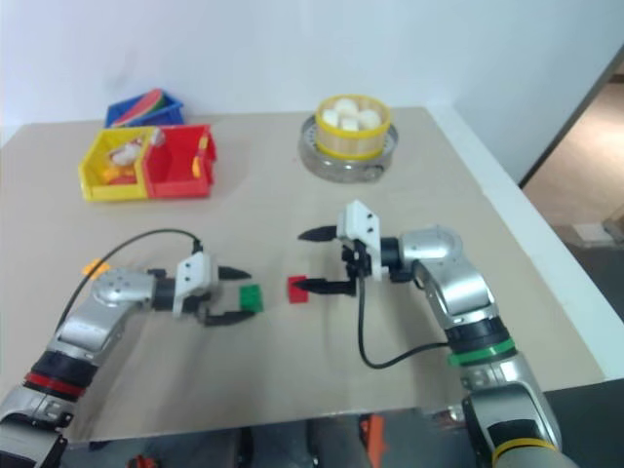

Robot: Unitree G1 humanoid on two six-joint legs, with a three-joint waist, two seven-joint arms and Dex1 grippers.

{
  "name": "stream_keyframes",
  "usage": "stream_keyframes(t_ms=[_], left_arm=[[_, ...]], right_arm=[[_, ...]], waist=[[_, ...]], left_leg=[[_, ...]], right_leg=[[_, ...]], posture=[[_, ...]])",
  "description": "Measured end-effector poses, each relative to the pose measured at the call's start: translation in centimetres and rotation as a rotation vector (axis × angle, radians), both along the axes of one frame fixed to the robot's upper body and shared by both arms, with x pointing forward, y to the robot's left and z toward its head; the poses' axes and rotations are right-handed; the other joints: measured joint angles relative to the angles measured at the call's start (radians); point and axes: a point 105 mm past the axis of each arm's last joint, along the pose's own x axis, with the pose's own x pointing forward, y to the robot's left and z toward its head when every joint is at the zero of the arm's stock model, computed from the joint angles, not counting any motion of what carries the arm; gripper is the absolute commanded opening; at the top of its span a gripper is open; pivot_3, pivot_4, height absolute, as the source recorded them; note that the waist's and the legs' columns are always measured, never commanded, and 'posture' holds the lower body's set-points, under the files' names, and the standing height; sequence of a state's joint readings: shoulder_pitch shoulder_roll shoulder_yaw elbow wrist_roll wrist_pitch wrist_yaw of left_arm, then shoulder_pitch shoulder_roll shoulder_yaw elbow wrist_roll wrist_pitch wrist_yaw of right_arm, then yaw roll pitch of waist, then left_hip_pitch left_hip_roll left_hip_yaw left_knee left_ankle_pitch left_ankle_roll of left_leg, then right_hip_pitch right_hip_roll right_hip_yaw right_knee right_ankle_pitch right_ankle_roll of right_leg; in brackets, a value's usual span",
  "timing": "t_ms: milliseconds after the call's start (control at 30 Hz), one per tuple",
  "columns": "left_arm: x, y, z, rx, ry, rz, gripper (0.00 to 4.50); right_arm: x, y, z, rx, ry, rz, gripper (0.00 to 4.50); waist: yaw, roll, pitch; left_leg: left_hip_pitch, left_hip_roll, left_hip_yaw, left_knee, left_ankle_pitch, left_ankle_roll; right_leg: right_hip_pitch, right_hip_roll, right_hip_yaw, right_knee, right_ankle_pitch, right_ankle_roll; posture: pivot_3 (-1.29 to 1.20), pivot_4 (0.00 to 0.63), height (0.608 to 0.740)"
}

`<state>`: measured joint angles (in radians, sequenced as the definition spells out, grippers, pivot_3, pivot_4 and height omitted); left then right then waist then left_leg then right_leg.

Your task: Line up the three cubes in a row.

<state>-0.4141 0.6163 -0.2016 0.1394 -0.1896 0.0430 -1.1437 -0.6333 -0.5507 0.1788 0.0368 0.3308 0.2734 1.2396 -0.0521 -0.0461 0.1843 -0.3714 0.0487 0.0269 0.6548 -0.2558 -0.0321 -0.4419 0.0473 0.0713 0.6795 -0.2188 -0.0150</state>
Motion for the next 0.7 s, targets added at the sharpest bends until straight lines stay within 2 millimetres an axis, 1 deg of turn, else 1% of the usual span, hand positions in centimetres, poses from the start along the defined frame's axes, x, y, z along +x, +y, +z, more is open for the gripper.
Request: stream_keyframes(t_ms=[100, 167, 300, 367, 467, 533, 600, 700], left_arm=[[-0.1, 0.0, 0.1, 0.009, 0.005, -0.002, 4.49], [-0.4, 0.4, 0.2, 0.025, 0.010, 0.003, 4.49], [-1.7, 1.8, 0.4, 0.054, 0.049, 0.021, 4.49], [-2.3, 2.4, 0.9, 0.052, 0.068, 0.032, 4.49], [-3.1, 2.7, 2.5, 0.014, 0.059, 0.032, 4.49], [-3.3, 2.9, 4.1, -0.029, 0.047, 0.053, 4.49], [-3.2, 3.4, 5.7, -0.070, 0.028, 0.101, 4.49], [-2.4, 4.3, 7.4, -0.161, 0.010, 0.214, 4.49]], right_arm=[[-0.1, 0.0, -0.1, -0.001, -0.001, 0.000, 4.50], [-0.1, -0.1, -0.1, -0.003, -0.002, -0.001, 4.50], [-0.1, -0.2, -0.1, -0.006, -0.004, -0.006, 4.50], [-0.1, -0.2, -0.1, -0.008, -0.004, -0.007, 4.50], [-0.1, -0.2, -0.1, -0.008, -0.008, -0.006, 4.50], [-0.1, -0.3, -0.1, -0.007, -0.010, -0.003, 4.50], [0.0, -0.3, -0.1, -0.007, -0.004, -0.004, 4.50], [0.0, 0.0, 0.2, 0.013, 0.008, 0.005, 4.50]], waist=[[-0.002, 0.000, 0.000], [-0.005, 0.000, 0.000], [-0.011, 0.000, 0.000], [-0.011, 0.000, 0.000], [-0.010, 0.000, 0.000], [-0.010, 0.000, 0.001], [-0.010, 0.000, 0.001], [-0.011, 0.000, 0.001]], left_leg=[[0.000, 0.000, 0.000, 0.000, 0.000, 0.000], [0.000, 0.001, 0.000, 0.000, 0.000, 0.000], [0.000, 0.002, 0.000, -0.001, 0.000, 0.000], [-0.001, 0.002, 0.000, -0.001, 0.000, 0.000], [-0.001, 0.001, 0.000, -0.001, 0.000, 0.000], [-0.002, 0.001, 0.000, -0.001, 0.000, 0.000], [-0.001, 0.001, 0.000, 0.000, 0.000, 0.000], [-0.001, 0.001, 0.000, -0.001, 0.000, 0.000]], right_leg=[[0.000, 0.000, 0.000, 0.000, 0.000, 0.000], [-0.001, 0.001, 0.000, 0.000, 0.000, 0.000], [-0.001, 0.001, 0.000, 0.000, -0.001, -0.001], [-0.001, 0.001, -0.001, 0.000, -0.001, -0.001], [-0.001, 0.000, -0.001, 0.000, -0.001, -0.001], [-0.001, 0.000, -0.001, -0.001, -0.001, -0.001], [-0.001, 0.000, -0.001, -0.001, -0.001, -0.001], [-0.001, 0.000, -0.001, -0.001, -0.001, -0.001]], posture=[[0.00, 0.150, 0.740], [0.00, 0.150, 0.740], [0.00, 0.150, 0.740], [0.00, 0.150, 0.740], [0.00, 0.150, 0.740], [0.00, 0.150, 0.740], [0.00, 0.150, 0.740], [0.00, 0.150, 0.740]])
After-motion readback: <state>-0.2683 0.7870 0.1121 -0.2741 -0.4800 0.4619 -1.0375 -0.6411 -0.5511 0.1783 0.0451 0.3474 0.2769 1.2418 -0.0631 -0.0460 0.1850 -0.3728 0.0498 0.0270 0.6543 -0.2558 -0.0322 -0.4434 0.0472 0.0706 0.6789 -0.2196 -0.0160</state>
